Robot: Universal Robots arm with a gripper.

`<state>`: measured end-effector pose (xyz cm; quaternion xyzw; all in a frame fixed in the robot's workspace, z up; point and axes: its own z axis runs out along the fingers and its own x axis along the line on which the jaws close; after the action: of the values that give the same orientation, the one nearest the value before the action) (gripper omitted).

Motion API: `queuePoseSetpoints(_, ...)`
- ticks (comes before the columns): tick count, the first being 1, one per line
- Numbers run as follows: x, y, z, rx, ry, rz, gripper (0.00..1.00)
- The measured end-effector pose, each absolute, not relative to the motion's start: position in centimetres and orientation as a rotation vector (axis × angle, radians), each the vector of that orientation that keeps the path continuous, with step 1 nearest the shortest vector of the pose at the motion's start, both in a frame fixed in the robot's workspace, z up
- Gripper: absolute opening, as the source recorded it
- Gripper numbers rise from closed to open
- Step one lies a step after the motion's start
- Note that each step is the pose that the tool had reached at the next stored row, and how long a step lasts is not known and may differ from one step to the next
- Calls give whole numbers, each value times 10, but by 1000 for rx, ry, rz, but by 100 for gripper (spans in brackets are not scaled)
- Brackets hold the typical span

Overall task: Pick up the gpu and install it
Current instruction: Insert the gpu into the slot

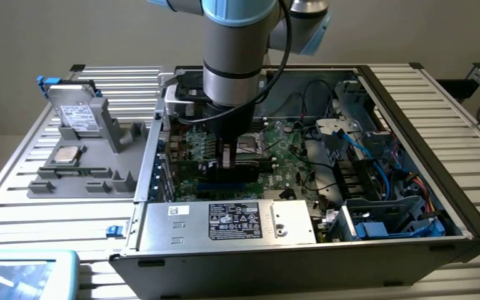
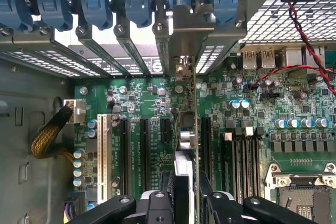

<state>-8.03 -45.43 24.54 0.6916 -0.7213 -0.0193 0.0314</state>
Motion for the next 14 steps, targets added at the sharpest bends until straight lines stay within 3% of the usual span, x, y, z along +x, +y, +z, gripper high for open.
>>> queuePoseSetpoints(14,-82,-454,245,2131,-2222,-59,29)
